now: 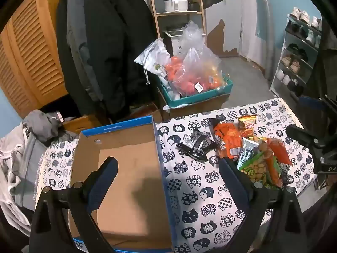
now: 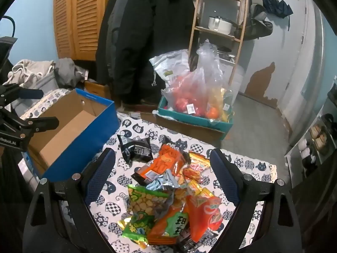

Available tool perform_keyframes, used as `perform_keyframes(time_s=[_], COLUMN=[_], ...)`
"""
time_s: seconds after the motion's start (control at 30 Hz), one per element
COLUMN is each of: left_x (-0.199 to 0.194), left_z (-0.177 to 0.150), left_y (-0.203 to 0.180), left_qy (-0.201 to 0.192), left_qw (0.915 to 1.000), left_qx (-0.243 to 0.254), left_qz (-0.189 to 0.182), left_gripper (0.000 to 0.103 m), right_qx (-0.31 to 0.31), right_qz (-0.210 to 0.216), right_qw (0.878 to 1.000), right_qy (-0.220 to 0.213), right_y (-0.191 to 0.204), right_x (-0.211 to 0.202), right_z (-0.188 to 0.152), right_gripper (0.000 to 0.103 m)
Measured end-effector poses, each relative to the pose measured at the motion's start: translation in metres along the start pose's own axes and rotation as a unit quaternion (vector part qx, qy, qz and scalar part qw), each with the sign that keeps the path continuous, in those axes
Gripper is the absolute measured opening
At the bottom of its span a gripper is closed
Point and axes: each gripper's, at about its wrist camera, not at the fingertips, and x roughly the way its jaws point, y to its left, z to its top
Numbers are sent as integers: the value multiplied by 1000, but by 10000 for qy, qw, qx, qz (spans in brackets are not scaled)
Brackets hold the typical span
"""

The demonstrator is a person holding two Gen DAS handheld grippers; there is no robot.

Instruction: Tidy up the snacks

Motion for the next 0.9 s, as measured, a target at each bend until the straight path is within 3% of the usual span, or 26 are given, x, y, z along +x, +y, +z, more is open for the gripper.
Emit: perform_keyframes(time_s=[0.9], left_x=[0], left_z=[-1], left_y=[2], left_qy=[-1], left_qw=[9996], left_qx=[-78], left_qz=[-262], left_gripper=[98], right_qx=[-15], right_qz=[-3], right_qw=[10000], right_qy=[16], right_y=[3], right_x=[1], right_z=[0], right_gripper=[90])
